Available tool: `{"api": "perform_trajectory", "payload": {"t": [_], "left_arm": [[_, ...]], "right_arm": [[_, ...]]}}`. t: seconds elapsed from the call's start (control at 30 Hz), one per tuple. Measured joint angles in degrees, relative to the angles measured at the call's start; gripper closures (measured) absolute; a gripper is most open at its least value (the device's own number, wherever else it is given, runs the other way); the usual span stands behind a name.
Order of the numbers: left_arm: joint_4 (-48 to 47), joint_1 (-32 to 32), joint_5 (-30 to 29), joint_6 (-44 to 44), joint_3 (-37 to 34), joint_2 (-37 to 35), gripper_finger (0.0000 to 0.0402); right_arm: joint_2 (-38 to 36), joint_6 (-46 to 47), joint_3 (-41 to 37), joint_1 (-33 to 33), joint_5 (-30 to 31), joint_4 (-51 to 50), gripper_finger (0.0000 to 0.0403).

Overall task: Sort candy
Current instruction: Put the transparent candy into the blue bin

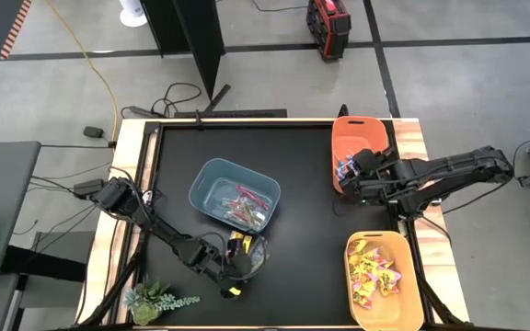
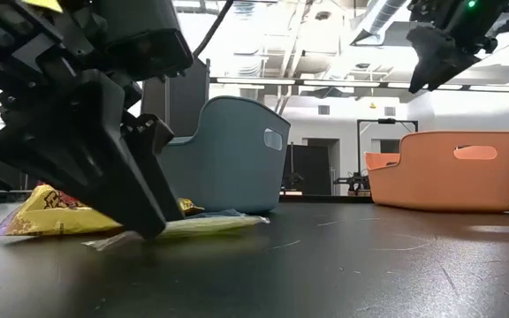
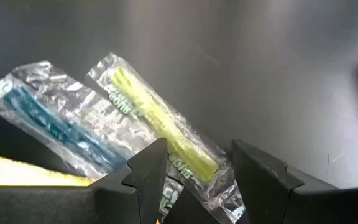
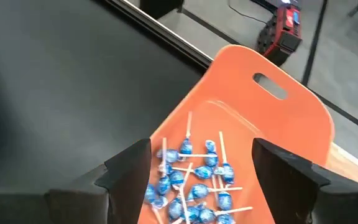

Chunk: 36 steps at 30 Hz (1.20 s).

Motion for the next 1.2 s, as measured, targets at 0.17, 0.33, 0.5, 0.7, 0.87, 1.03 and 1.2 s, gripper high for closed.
{"api": "perform_trajectory", "payload": {"t": [0.17, 0.33, 0.5, 0.7, 0.87, 1.03, 1.2], "left_arm": [[-3.94, 0.45, -0.10, -2.64, 0.16, 0.00, 0.0228], [-4.79, 0.74, -0.71, -2.42, 0.17, 0.00, 0.0229], [-5.39, 1.35, -1.84, -3.10, 0.15, 0.00, 0.0278], [-4.60, 1.81, -1.93, -1.88, 0.09, 0.04, 0.0385], [-5.49, 1.88, -1.88, 1.12, 1.18, -0.73, 0.0387], [-6.01, 1.50, -2.93, 6.74, 4.71, -4.32, 0.0392], [-5.94, 1.44, -4.11, 12.82, 6.35, -8.95, 0.0393]], "right_arm": [[0.00, -0.53, 0.00, 3.86, 0.04, 3.66, 0.0112], [0.00, -1.50, 0.00, 7.47, 0.21, 7.83, 0.0112], [0.00, -2.05, 0.02, 10.46, 0.87, 10.70, 0.0112], [0.02, -2.05, 0.02, 13.51, 1.48, 12.67, 0.0112], [0.02, -2.27, 0.02, 16.22, 3.51, 15.64, 0.0111], [0.51, -3.43, 0.02, 19.21, 6.23, 18.44, 0.0111], [3.37, -4.68, 0.04, 21.41, 7.72, 20.88, 0.0111]]}}
